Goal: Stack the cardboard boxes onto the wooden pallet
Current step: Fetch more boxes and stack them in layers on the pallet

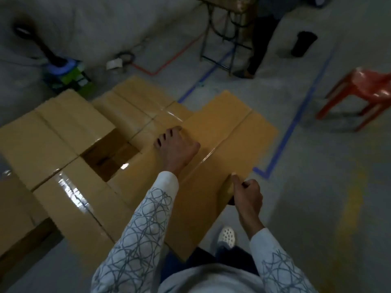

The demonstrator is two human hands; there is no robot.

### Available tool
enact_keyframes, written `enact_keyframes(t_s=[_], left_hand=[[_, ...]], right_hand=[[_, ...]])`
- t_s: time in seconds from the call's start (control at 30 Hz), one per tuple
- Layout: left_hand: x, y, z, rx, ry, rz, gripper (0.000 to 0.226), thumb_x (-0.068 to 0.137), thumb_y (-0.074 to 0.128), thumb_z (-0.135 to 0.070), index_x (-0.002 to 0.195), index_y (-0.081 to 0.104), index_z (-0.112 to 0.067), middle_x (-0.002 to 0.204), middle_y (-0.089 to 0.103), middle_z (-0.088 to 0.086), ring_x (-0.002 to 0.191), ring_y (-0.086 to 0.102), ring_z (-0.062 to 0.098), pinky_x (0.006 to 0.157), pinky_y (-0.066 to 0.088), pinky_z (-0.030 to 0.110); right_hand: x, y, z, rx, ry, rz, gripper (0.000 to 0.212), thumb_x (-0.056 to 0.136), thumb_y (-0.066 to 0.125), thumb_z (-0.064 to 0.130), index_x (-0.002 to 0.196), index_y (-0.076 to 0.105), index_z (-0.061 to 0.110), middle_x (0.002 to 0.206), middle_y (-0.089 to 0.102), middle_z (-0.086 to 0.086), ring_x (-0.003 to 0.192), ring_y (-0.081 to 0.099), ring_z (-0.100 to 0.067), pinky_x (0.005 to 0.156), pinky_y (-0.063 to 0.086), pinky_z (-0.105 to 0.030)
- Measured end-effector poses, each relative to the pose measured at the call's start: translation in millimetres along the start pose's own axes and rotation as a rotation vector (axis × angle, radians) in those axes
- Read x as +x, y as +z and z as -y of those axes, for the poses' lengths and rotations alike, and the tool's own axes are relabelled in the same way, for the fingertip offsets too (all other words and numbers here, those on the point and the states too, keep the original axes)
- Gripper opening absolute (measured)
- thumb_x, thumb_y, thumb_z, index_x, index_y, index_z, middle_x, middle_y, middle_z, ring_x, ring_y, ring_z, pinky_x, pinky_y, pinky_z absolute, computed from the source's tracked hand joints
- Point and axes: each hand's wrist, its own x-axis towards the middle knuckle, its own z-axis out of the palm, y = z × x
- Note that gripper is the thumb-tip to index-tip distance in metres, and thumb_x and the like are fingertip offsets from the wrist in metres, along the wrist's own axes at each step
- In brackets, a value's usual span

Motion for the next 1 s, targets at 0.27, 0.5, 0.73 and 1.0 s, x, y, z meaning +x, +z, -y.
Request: enact_keyframes(t_s=[0.27,0.5,0.73,1.0], left_hand=[[80.0,-25.7,33.7,-0.133,-0.297,-0.236,0.080,0.077,0.067,-0.060,0.143,0.041,-0.023,0.142,0.049,0.004,0.133,0.040,0.028,0.111,0.026,0.047],[120.7,6.3,84.9,-0.457,-0.565,-0.300,0.072,0.077,0.080,-0.047,0.139,0.046,-0.034,0.138,0.050,-0.003,0.129,0.045,0.023,0.109,0.039,0.056],[187.7,77.2,120.8,-0.609,-0.691,-0.322,0.059,0.077,0.082,-0.042,0.124,0.047,-0.041,0.129,0.045,-0.016,0.124,0.045,0.015,0.105,0.043,0.049],[340.1,177.2,229.4,-0.596,-0.744,-0.425,0.051,0.078,0.083,-0.033,0.118,0.051,-0.032,0.125,0.045,-0.011,0.124,0.041,0.018,0.107,0.034,0.048]], right_hand=[[103.9,66.3,131.6,-0.066,-0.265,0.120,0.036,0.097,0.067,0.043,0.091,0.059,0.009,0.076,0.058,0.004,0.072,0.057,-0.019,0.075,0.039,-0.033],[159.6,163.2,206.7,-0.268,-0.459,0.225,0.032,0.095,0.068,0.045,0.096,0.060,0.013,0.091,0.066,-0.005,0.087,0.064,-0.029,0.072,0.041,-0.033],[235.3,281.8,255.2,-0.505,-0.619,0.319,0.041,0.095,0.069,0.045,0.117,0.067,0.011,0.116,0.071,-0.012,0.101,0.066,-0.032,0.078,0.044,-0.034],[353.4,498.7,238.6,-0.533,-0.866,0.424,0.047,0.092,0.067,0.051,0.115,0.065,0.010,0.113,0.068,-0.009,0.102,0.063,-0.032,0.082,0.048,-0.038]])
